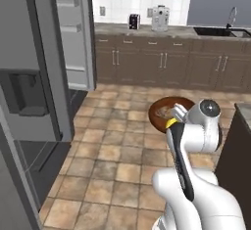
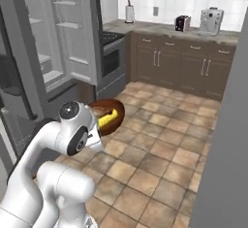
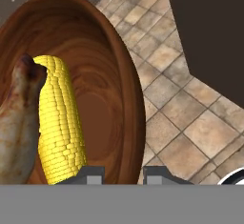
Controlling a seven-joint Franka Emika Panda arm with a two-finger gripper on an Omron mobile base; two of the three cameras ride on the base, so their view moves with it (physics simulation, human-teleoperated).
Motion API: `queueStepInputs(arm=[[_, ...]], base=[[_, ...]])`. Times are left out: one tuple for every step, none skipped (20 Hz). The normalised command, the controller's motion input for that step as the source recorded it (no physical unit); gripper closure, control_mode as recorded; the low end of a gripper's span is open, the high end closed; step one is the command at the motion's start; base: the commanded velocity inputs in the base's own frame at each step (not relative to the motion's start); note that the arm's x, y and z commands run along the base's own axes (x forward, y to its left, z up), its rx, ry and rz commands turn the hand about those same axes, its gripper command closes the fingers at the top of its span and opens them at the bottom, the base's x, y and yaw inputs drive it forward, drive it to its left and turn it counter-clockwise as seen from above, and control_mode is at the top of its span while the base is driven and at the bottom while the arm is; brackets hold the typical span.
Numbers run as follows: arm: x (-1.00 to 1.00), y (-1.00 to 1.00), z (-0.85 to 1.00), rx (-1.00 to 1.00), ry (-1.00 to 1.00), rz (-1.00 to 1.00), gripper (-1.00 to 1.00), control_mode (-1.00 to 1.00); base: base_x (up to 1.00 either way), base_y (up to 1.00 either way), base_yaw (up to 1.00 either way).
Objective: Pick the chicken drumstick and corn from their plates and place them in the bowl. Then put the bowl in the fridge.
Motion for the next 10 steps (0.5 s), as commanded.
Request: queueStepInputs(arm=[[0.00, 0.00, 0.00, 0.00, 0.00, 0.00, 1.00, 1.00], [0.00, 0.00, 0.00, 0.00, 0.00, 0.00, 1.00, 1.00], [0.00, 0.00, 0.00, 0.00, 0.00, 0.00, 1.00, 1.00], [0.00, 0.00, 0.00, 0.00, 0.00, 0.00, 1.00, 1.00], [0.00, 0.00, 0.00, 0.00, 0.00, 0.00, 1.00, 1.00], [0.00, 0.00, 0.00, 0.00, 0.00, 0.00, 1.00, 1.00], [0.00, 0.00, 0.00, 0.00, 0.00, 0.00, 1.00, 1.00], [0.00, 0.00, 0.00, 0.00, 0.00, 0.00, 1.00, 1.00], [0.00, 0.00, 0.00, 0.00, 0.00, 0.00, 1.00, 1.00], [0.00, 0.00, 0.00, 0.00, 0.00, 0.00, 1.00, 1.00]], base=[[0.47, 0.01, 0.44], [0.42, 0.00, 0.49], [0.44, 0.00, 0.51], [0.44, 0.00, 0.53], [0.51, 0.00, 0.53], [0.56, 0.00, 0.50], [0.63, 0.00, 0.44], [0.66, -0.03, 0.38], [0.68, -0.06, 0.34], [0.67, -0.09, 0.32]])
